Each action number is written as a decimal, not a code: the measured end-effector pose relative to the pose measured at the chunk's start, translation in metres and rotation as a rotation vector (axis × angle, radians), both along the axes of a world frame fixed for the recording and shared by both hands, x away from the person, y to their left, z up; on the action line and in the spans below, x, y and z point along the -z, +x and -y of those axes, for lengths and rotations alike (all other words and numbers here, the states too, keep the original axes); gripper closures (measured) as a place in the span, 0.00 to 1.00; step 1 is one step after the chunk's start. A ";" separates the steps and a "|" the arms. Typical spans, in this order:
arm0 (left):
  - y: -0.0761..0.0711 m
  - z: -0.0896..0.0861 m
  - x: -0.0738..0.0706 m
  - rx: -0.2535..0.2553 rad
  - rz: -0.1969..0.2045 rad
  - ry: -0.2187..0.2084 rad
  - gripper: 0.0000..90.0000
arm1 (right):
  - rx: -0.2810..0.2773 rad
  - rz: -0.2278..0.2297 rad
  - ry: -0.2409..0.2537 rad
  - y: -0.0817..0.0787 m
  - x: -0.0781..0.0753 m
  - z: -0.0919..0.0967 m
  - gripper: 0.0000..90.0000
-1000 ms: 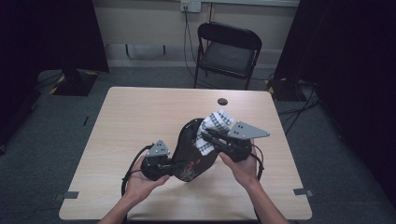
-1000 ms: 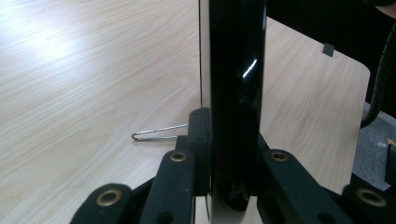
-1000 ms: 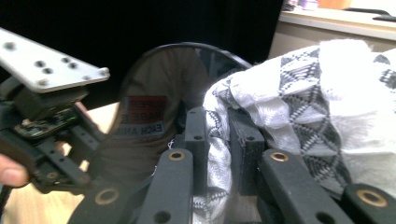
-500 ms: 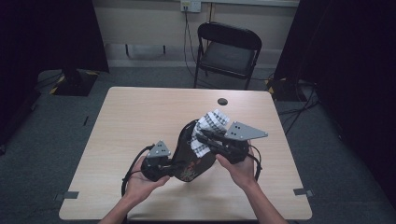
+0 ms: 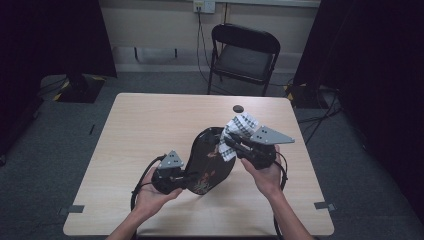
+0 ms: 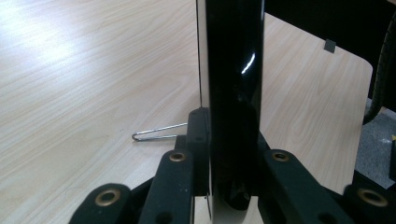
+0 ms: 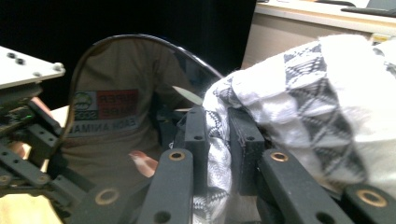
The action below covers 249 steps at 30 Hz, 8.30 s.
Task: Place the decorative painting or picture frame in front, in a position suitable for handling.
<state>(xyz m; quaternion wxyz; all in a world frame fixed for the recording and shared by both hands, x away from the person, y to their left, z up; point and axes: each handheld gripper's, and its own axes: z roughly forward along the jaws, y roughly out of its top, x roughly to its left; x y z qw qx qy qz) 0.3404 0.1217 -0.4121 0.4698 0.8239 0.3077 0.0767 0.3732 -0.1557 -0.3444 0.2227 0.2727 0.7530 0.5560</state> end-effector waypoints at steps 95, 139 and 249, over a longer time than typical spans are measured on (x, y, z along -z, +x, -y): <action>-0.003 -0.001 0.001 0.005 0.018 0.009 0.88 | -0.058 -0.060 -0.004 0.001 0.010 0.004 0.88; -0.004 -0.002 0.002 0.012 0.019 0.009 0.88 | -0.128 -0.058 -0.020 -0.013 0.008 -0.015 0.88; -0.003 0.001 0.002 0.016 0.018 0.010 0.86 | -0.028 -0.130 -0.032 0.011 0.040 0.019 0.88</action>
